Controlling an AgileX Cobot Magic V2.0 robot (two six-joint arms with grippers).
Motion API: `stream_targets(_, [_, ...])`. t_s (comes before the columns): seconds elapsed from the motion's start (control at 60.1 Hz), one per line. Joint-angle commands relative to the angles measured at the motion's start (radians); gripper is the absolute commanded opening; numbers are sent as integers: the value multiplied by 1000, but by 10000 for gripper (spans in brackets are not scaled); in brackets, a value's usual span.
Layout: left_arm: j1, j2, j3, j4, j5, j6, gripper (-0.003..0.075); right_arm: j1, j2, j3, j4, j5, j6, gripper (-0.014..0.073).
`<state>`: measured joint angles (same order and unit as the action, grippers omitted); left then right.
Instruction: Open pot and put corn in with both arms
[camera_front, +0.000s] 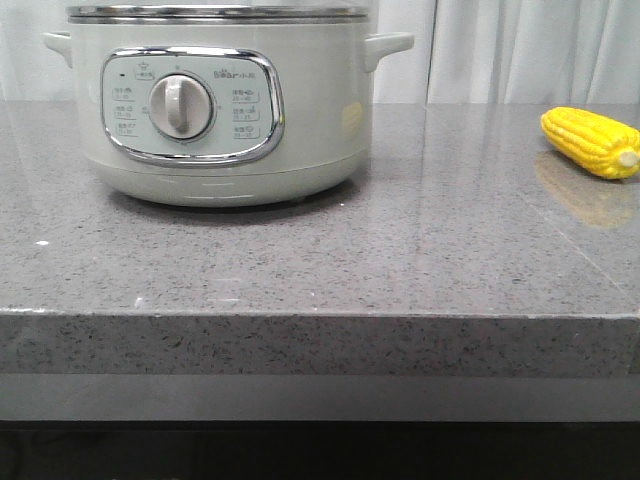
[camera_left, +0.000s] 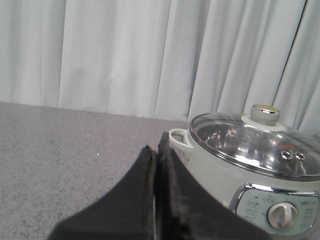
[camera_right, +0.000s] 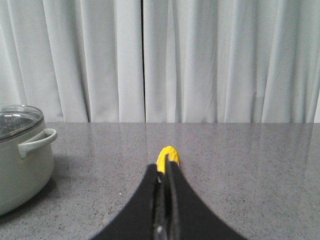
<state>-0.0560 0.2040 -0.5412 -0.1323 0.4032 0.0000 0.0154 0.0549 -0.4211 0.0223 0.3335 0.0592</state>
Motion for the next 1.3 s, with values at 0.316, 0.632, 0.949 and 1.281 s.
stream_targets(0.316, [-6, 264, -188, -1, 78, 0, -20, -5, 264, -217, -9, 200, -4, -119])
stream_targets(0.632, [-6, 299, -188, -4, 58, 0, -20, -5, 282, -216, -9, 201, -4, -119])
stream_targets(0.949, [-6, 299, -186, 61, -15, 0, 83, -5, 281, -216, -9, 201, -4, 106])
stream_targets(1.281, [-19, 357, -188, -1, -118, 0, 517, -5, 281, -216, -9, 201, -4, 426])
